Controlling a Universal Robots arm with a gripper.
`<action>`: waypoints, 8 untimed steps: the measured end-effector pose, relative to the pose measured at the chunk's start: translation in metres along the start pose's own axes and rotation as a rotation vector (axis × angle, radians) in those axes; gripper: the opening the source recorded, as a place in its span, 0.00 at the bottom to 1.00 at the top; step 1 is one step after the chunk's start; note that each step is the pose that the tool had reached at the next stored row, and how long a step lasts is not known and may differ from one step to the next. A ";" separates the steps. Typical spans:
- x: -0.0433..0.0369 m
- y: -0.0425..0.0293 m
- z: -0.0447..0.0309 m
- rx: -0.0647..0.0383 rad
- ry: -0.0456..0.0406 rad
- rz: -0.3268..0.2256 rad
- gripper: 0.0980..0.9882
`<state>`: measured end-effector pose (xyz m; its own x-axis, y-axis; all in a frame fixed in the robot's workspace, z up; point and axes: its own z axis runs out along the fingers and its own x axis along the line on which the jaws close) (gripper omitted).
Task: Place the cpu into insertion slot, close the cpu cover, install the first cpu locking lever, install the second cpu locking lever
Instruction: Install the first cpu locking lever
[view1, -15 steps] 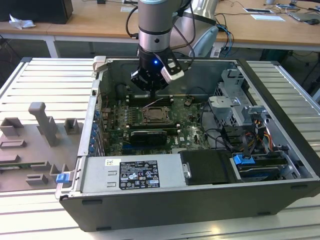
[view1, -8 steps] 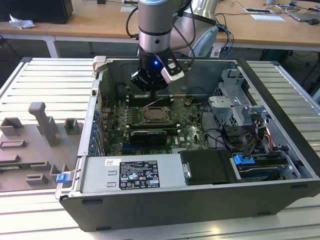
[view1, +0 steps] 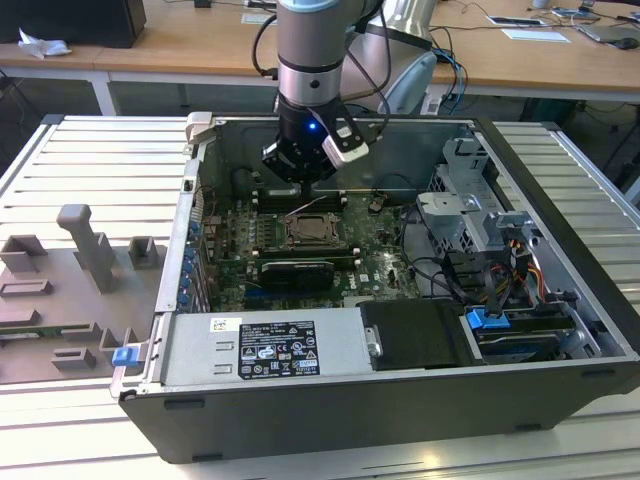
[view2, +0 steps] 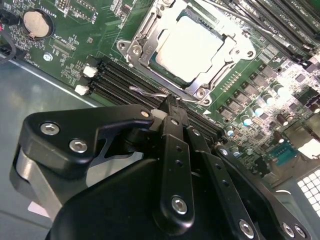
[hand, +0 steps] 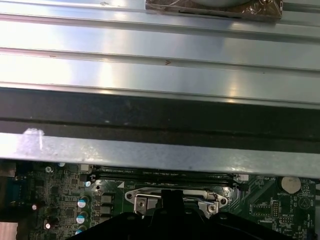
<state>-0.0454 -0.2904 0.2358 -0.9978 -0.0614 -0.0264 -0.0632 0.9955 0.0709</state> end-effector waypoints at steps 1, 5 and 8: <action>-0.0007 0.0000 0.0005 -0.003 -0.0002 0.000 0.01; -0.0031 -0.0004 0.0024 -0.006 -0.0001 -0.001 0.01; -0.0051 -0.0006 0.0035 -0.021 -0.0010 -0.002 0.01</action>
<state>-0.0401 -0.2904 0.2324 -0.9976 -0.0634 -0.0276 -0.0657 0.9936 0.0919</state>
